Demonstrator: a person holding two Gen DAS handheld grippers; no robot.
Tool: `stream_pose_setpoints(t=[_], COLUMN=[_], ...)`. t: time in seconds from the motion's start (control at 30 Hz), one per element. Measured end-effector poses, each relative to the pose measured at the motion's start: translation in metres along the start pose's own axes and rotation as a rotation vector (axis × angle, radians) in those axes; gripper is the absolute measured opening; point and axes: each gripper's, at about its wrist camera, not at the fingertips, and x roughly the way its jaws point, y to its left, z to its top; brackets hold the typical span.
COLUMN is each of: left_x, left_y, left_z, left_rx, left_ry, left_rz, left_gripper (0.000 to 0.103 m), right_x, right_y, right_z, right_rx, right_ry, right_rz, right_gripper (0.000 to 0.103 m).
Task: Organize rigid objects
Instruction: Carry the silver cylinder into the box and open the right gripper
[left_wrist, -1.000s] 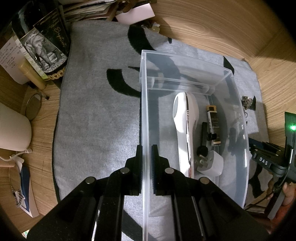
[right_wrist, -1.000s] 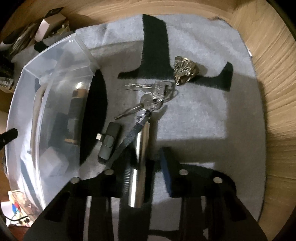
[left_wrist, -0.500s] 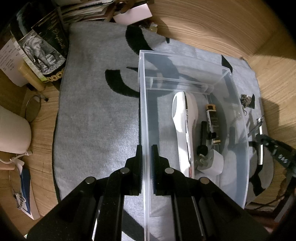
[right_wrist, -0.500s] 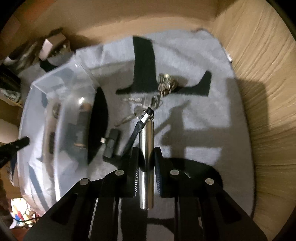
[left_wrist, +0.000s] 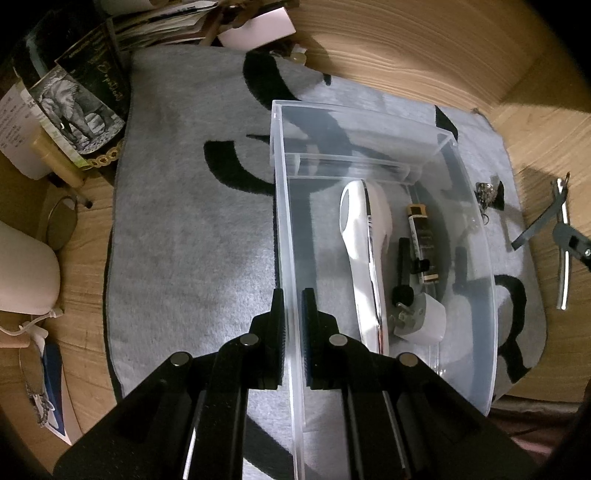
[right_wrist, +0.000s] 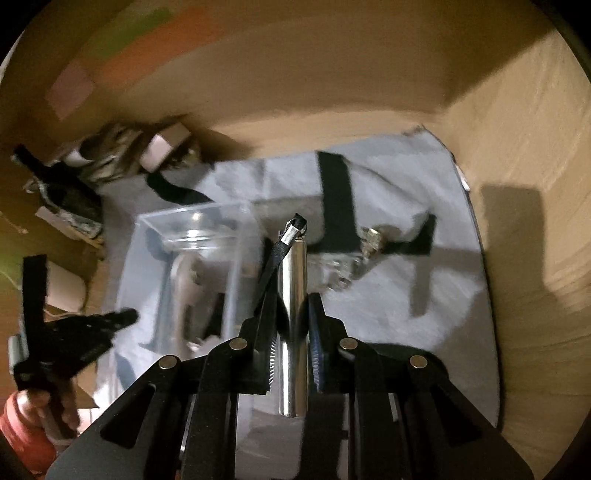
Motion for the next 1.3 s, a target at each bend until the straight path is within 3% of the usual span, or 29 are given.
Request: stream_pose_setpoints(t=[0.23,0.6,1.0,1.3], left_x=[0.0,-0.001,-0.001,-0.001], left_y=[0.001,0.002,0.002,0.002], left_z=[0.0,0.0,0.0,0.0], left_rx=[0.006,0.012,0.012,0.009], left_ry=[0.001,0.005,0.004,0.004], left_rz=[-0.01,-0.019,-0.019,-0.017], left_gripper=[0.006,0.006,0.006,0.006], right_x=[0.006,0.051,0.086,0.091], right_y=[0.033,0.071,0.085,0.09], right_z=[0.003,-0.01,-0.03,-0.031], right_rx=[-0.065,-0.113,-0.149,-0.166], right_ry=[0.017,0.158,0.291,0.319], right_rz=[0.059,0.14,0.143,0.129], right_gripper=[0.014,0.015,0.015,0.016])
